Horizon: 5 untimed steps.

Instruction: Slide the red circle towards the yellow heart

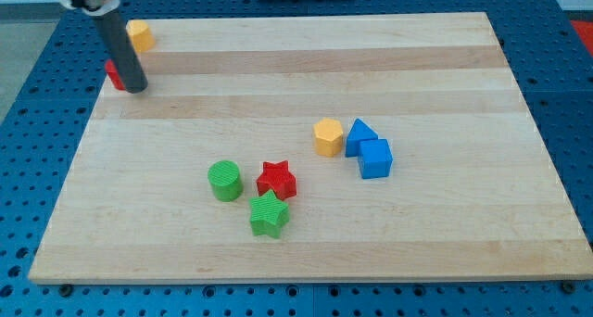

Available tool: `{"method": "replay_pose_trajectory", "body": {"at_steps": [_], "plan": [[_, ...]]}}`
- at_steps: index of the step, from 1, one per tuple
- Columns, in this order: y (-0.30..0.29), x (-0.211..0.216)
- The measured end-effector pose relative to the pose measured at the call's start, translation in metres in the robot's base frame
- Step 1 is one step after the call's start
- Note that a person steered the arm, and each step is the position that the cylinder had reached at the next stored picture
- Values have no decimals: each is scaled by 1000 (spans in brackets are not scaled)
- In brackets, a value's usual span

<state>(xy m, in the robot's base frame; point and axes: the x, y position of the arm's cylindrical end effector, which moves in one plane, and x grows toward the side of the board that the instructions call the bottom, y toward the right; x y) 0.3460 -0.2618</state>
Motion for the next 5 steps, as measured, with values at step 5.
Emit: {"method": "replay_pose_trajectory", "body": {"at_steps": [5], "plan": [[-43,12]]}}
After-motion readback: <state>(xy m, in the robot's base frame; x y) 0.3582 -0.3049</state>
